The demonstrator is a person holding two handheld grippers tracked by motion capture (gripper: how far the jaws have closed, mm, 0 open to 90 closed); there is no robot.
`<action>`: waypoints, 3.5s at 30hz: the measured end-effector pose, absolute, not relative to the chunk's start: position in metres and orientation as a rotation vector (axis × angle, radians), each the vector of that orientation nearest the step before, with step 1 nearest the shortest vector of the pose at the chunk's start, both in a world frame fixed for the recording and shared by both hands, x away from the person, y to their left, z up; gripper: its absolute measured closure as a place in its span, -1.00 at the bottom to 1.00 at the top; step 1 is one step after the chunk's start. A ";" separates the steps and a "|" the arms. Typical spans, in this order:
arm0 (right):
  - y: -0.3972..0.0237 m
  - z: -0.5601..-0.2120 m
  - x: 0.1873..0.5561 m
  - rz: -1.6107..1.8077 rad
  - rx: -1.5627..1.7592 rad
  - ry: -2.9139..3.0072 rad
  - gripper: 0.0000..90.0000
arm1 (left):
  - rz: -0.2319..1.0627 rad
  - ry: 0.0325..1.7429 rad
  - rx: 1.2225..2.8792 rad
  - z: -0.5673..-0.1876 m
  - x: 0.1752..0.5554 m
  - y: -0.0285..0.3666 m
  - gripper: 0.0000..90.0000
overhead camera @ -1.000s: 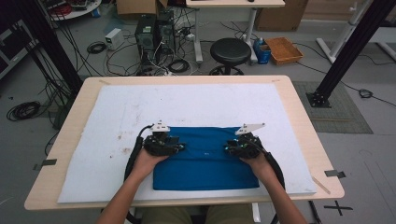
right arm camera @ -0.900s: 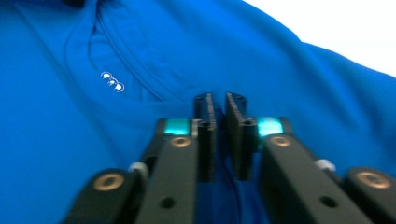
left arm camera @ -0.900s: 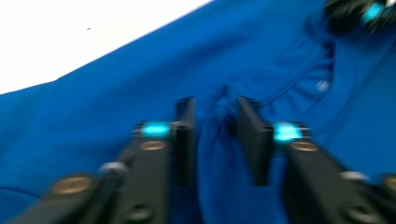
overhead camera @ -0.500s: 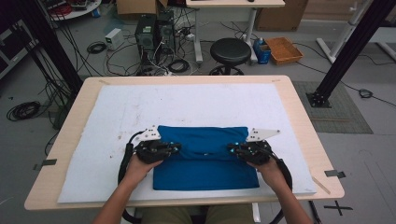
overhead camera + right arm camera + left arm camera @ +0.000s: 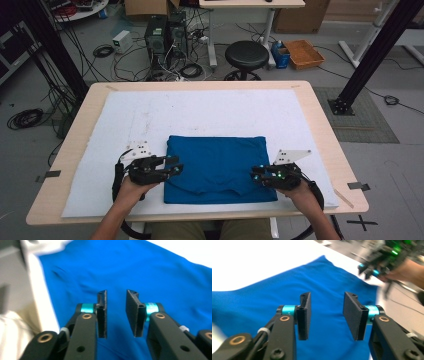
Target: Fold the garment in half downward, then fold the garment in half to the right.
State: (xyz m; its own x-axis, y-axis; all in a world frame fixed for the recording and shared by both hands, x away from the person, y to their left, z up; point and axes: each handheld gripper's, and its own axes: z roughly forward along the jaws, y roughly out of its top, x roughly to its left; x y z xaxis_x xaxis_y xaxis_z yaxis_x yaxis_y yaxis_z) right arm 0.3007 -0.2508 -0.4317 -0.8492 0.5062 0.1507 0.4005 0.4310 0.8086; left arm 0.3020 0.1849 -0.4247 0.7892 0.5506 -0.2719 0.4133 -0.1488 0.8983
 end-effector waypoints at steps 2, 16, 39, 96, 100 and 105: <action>-0.248 -0.436 0.301 1.284 0.829 2.566 0.63 | 0.196 0.818 1.798 -0.426 0.300 0.186 0.29; -0.277 -0.445 0.285 1.159 0.981 2.490 0.64 | 0.302 1.028 1.980 -0.450 0.280 0.187 0.63; -0.298 -0.432 0.262 1.264 0.952 2.490 0.29 | 0.208 0.986 1.859 -0.441 0.255 0.204 0.25; -0.316 -0.426 0.321 1.215 1.167 2.052 -0.54 | 0.357 1.106 1.831 -0.440 0.291 0.201 -0.39; -0.311 -0.426 0.324 1.222 1.150 2.063 -0.54 | 0.353 1.157 1.865 -0.444 0.281 0.190 -0.39; -0.307 -0.427 0.324 1.227 1.129 2.083 -0.54 | 0.403 1.187 1.913 -0.447 0.261 0.177 -0.39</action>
